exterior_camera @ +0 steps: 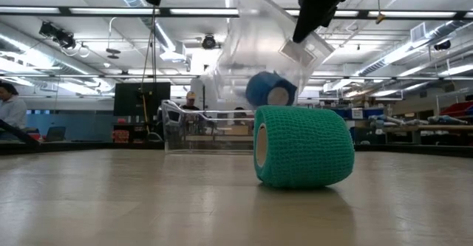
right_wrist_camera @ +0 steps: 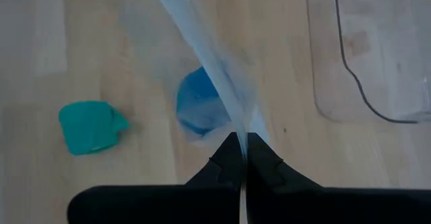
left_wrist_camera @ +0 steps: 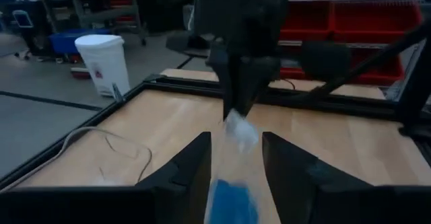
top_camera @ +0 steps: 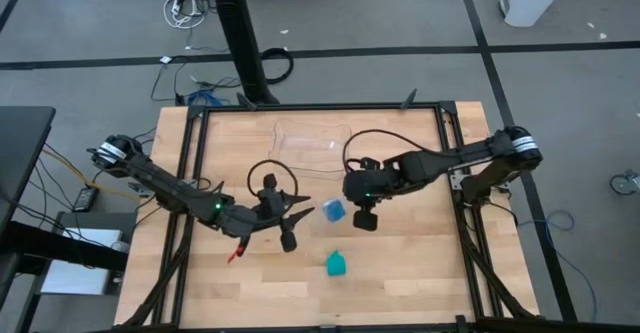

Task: Roll bandage
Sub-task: Open the transparent zip bag

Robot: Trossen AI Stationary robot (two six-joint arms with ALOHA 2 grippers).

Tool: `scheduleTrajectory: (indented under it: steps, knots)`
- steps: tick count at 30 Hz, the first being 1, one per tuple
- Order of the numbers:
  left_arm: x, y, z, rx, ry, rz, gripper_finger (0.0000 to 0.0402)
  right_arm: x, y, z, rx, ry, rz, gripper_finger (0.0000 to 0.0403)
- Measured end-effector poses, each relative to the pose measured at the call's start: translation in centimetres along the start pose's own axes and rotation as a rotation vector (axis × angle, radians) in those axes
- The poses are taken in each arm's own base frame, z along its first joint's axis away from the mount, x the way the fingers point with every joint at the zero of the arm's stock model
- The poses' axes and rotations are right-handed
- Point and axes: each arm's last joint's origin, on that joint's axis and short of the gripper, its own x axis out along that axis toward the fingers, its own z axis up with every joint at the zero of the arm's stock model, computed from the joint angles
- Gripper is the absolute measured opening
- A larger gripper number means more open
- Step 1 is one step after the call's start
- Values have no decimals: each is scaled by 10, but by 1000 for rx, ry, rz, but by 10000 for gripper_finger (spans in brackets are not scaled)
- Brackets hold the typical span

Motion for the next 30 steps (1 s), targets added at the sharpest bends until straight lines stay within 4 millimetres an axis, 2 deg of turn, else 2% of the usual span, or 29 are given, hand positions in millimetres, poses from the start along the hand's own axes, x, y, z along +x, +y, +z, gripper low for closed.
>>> scheduleTrajectory:
  steps: [7,13,27,30]
  knots:
    - [8,9,-5,11,69,11,165,7,0,20,-3,29,-13,0]
    - [9,9,-6,81,80,-18,169,12,-8,23,27,39,-23,0]
    - [19,25,-10,198,130,54,132,10,1,24,11,24,39,0]
    - [19,24,-8,207,114,51,107,10,1,24,7,26,45,0]
